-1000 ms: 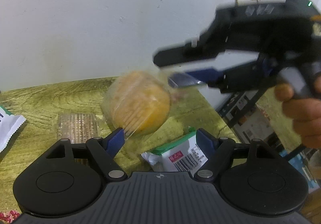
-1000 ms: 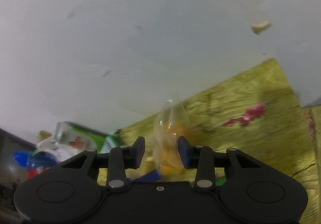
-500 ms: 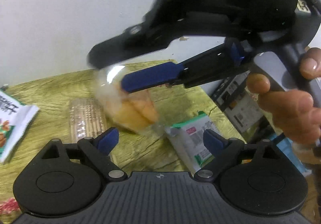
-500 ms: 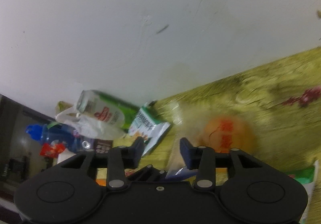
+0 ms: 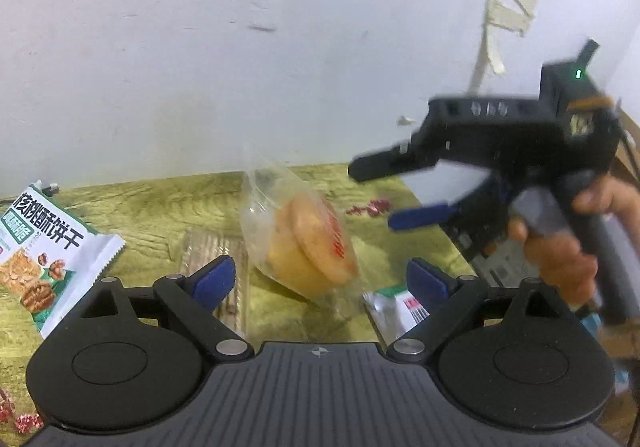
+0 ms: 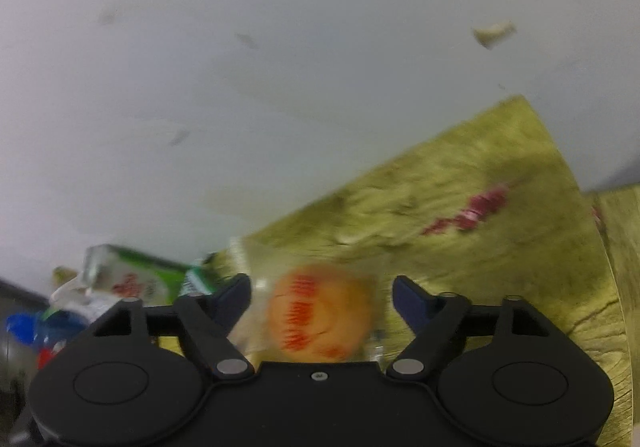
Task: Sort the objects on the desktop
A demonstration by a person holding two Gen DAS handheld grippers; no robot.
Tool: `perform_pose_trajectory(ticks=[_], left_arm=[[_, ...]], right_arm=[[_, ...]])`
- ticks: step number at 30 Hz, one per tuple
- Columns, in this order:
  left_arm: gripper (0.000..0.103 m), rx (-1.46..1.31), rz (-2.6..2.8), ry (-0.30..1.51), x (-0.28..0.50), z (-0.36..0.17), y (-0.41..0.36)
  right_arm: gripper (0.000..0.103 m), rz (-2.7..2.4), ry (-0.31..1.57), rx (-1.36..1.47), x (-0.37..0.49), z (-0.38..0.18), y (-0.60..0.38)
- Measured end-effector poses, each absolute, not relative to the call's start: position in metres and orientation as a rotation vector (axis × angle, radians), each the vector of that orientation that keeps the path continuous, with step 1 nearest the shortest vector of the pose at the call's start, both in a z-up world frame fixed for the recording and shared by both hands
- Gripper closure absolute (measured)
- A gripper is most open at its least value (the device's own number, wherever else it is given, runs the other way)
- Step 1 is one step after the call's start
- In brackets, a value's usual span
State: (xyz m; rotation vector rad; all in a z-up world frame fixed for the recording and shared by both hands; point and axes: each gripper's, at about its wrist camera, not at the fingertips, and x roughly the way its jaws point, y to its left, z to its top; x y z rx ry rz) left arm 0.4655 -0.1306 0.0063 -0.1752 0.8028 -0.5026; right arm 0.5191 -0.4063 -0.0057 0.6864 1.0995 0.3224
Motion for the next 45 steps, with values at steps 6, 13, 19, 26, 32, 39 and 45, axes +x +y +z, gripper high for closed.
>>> perform_pose_trajectory(ticks=[6, 13, 19, 26, 32, 39, 45], left_arm=[[0.009, -0.194, -0.487, 0.794, 0.482, -0.002, -0.137], [0.013, -0.087, -0.487, 0.751, 0.477, -0.006, -0.152], [0.024, -0.004, -0.489, 0.723, 0.469, -0.007, -0.159], [0.031, -0.002, -0.51, 0.719, 0.467, -0.004, -0.158], [0.032, -0.003, -0.51, 0.712, 0.462, 0.0, -0.156], [0.032, -0.02, -0.504, 0.7, 0.453, 0.009, -0.15], [0.032, -0.022, -0.502, 0.682, 0.437, 0.025, -0.146]], right_arm=[[0.018, 0.332, 1.185, 0.775, 0.533, -0.035, -0.401], [0.018, 0.37, 1.2, 0.822, 0.538, -0.049, -0.393], [0.018, 0.401, 1.194, 0.88, 0.534, -0.055, -0.394], [0.019, 0.404, 1.175, 0.88, 0.523, -0.048, -0.391], [0.023, 0.418, 1.147, 0.891, 0.512, -0.043, -0.392], [0.023, 0.436, 1.125, 0.889, 0.504, -0.028, -0.388], [0.023, 0.45, 1.093, 0.882, 0.492, -0.013, -0.383]])
